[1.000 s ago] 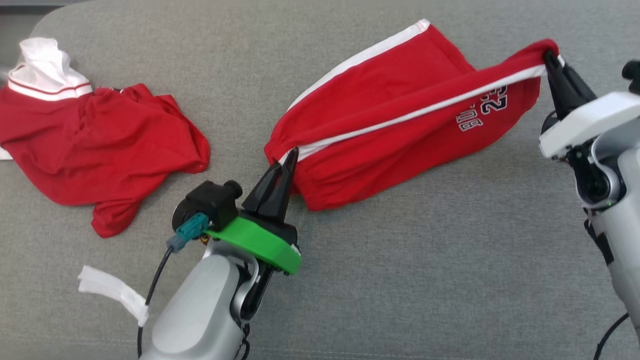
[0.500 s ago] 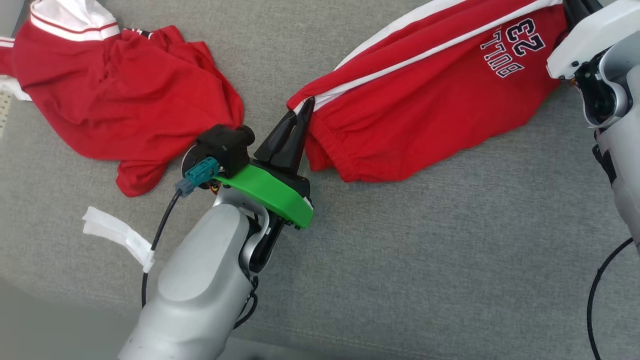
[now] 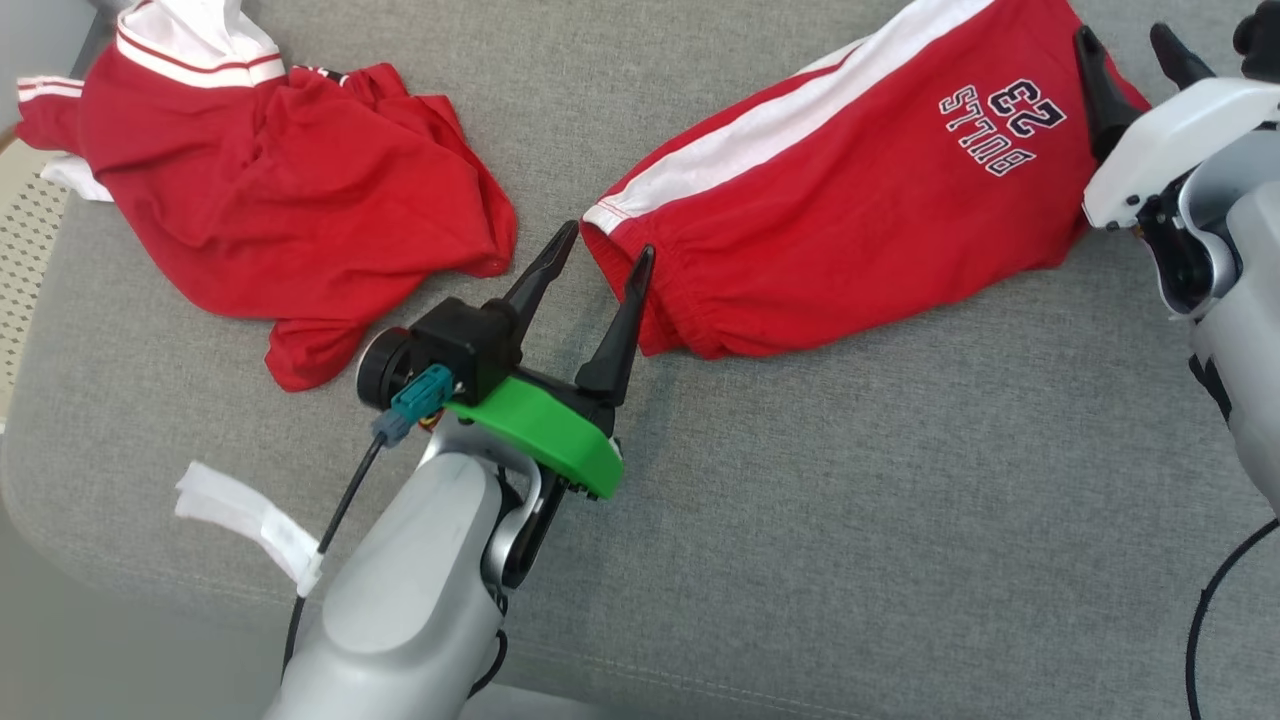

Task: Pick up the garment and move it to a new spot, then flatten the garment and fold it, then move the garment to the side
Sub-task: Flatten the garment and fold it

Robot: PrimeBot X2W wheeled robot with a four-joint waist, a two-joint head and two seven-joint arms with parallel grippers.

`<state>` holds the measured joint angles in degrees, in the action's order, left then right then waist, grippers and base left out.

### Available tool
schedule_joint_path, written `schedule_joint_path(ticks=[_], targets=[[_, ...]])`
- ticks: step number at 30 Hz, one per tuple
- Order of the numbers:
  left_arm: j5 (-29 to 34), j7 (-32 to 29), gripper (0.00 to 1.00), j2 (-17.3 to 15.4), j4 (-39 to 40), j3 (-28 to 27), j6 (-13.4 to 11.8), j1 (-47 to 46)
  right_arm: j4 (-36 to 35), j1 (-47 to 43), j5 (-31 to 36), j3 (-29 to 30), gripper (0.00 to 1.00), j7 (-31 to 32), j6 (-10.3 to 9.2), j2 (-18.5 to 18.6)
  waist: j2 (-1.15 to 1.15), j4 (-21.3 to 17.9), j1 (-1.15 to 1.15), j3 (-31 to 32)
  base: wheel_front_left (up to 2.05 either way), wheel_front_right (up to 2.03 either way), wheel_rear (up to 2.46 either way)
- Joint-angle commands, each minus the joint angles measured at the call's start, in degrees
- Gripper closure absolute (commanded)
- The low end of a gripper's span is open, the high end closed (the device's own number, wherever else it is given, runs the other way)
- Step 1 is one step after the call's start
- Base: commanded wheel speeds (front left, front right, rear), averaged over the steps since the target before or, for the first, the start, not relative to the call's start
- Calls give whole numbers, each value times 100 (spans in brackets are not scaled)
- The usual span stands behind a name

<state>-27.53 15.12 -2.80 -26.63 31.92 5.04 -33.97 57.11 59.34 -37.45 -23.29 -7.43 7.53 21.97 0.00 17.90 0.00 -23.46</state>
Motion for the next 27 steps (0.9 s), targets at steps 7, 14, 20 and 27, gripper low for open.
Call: schedule_joint_path(ticks=[7,14,20,27], targets=[[544,2,0,-32,647,-856,-145,871,124,-377,-369,-280,0,-26,-8,358,0,31,0,331,0,0,0],[847,2,0,-17,1436,-1606,-275,1618,307,-493,-619,-457,0,80,-8,529,0,169,0,226,0,0,0],[871,3,0,-16,1856,-1806,-420,1992,529,-495,-731,-603,0,280,-8,483,0,252,0,137,0,0,0],[837,2,0,-16,2023,-1774,-526,2155,466,-580,-1014,-735,100,393,-10,493,0,234,0,166,0,0,0]])
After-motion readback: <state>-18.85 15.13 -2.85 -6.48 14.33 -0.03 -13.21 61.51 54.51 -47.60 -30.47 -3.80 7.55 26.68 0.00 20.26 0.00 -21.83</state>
